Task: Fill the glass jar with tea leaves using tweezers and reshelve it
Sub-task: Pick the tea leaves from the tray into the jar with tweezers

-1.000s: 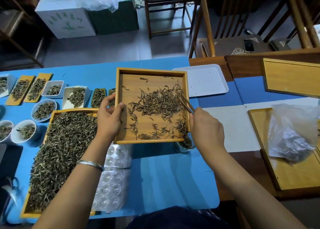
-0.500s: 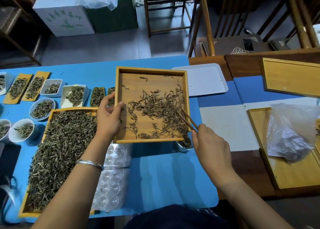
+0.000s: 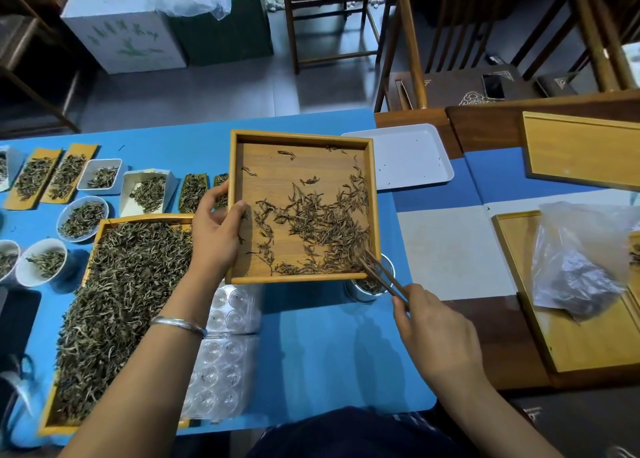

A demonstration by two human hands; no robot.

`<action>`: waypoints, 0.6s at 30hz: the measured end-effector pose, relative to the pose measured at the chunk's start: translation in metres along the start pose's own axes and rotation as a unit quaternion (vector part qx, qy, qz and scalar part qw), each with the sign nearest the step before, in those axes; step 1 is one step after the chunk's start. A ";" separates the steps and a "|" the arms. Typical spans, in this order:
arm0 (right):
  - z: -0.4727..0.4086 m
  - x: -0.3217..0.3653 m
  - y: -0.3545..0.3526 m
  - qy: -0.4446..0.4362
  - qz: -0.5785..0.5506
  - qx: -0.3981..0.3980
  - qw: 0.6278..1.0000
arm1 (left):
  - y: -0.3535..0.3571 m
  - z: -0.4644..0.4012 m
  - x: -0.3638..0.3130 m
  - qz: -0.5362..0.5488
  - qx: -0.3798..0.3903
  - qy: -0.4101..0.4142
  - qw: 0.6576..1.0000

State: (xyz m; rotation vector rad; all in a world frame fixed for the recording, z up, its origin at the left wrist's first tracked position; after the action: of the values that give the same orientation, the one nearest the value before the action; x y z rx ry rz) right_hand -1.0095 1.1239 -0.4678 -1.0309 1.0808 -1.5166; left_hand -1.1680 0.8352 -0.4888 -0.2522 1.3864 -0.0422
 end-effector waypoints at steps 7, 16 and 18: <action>0.011 -0.009 -0.002 0.016 -0.038 0.004 0.999 | 0.000 -0.001 -0.002 0.017 0.003 -0.002 1.000; 0.001 0.036 -0.028 -0.124 -0.084 -0.103 0.983 | 0.000 -0.002 0.000 0.006 0.003 -0.007 1.000; -0.004 0.055 -0.030 -0.164 -0.068 -0.113 0.978 | 0.000 -0.001 -0.001 0.007 0.004 -0.006 1.000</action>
State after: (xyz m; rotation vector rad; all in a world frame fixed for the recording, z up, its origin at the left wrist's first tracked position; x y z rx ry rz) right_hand -1.0299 1.0747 -0.4344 -1.4826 0.9759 -1.2878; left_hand -1.1694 0.8353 -0.4883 -0.2351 1.3757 -0.0345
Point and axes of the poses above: each hand's wrist, its own z-axis away from the middle knuckle, its own y-axis out of the palm, x = y × z, the point moved 5 cm from there along -z, towards the middle knuckle, and after that the axes turned 4 degrees about x, right-handed, at the moved point
